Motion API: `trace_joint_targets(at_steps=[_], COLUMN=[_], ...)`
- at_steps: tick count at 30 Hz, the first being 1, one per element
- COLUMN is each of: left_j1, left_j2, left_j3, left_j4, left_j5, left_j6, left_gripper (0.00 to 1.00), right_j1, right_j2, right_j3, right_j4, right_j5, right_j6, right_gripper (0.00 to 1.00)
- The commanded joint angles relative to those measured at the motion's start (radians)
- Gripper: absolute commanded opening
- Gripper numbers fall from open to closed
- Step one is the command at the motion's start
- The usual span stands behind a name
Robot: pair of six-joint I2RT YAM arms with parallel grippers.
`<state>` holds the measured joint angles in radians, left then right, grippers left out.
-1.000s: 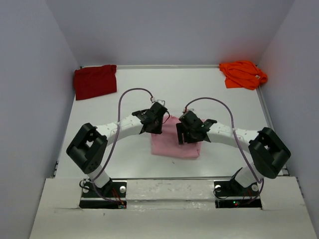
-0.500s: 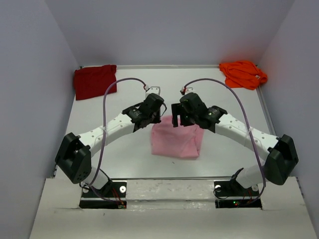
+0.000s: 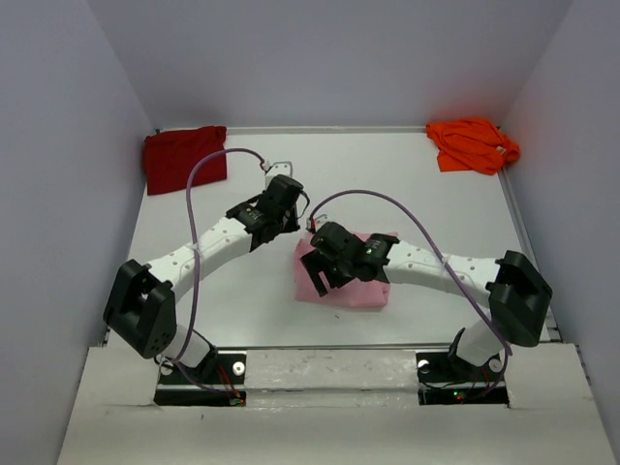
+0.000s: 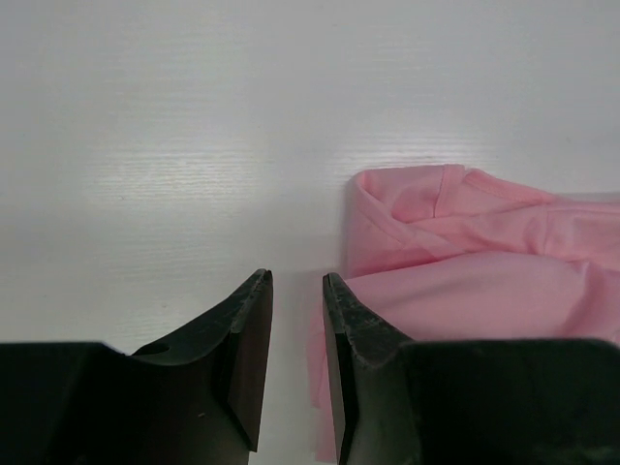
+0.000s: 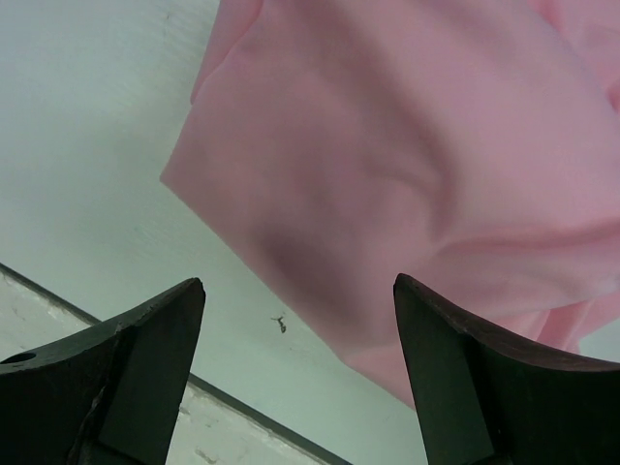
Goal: Fold and stack the t-shirts
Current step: Fold the tshirt
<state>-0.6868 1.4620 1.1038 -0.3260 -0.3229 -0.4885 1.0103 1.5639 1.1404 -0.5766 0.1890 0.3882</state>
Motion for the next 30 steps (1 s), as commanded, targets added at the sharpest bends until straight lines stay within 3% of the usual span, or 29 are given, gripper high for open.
trace_joint_targets(at_steps=[1,10,20,30], left_j1=[0.055,0.216,0.239,0.280], left_j2=[-0.031,-0.080,-0.126,-0.181], left_j3=[0.011,-0.022,-0.183,-0.234], left_j4=[0.033,0.062,0.160,0.200], left_j5=[0.018,0.160,0.308,0.447], left_j6=[0.020,0.057,0.018,-0.001], left_gripper=[0.38,0.38,0.38,0.38], right_j1=[0.040,0.120,0.162,0.162], right_j2=[-0.002,-0.057,0.004,0.088], right_j3=[-0.031,-0.154,-0.099,-0.093], right_j4=[0.015,0.023,0.030,0.107], right_j5=[-0.026,-0.048,-0.010,0.036], right_j6=[-0.025,-0.035,-0.086,-0.160], right_gripper=[0.85,0.85,0.84,0.83])
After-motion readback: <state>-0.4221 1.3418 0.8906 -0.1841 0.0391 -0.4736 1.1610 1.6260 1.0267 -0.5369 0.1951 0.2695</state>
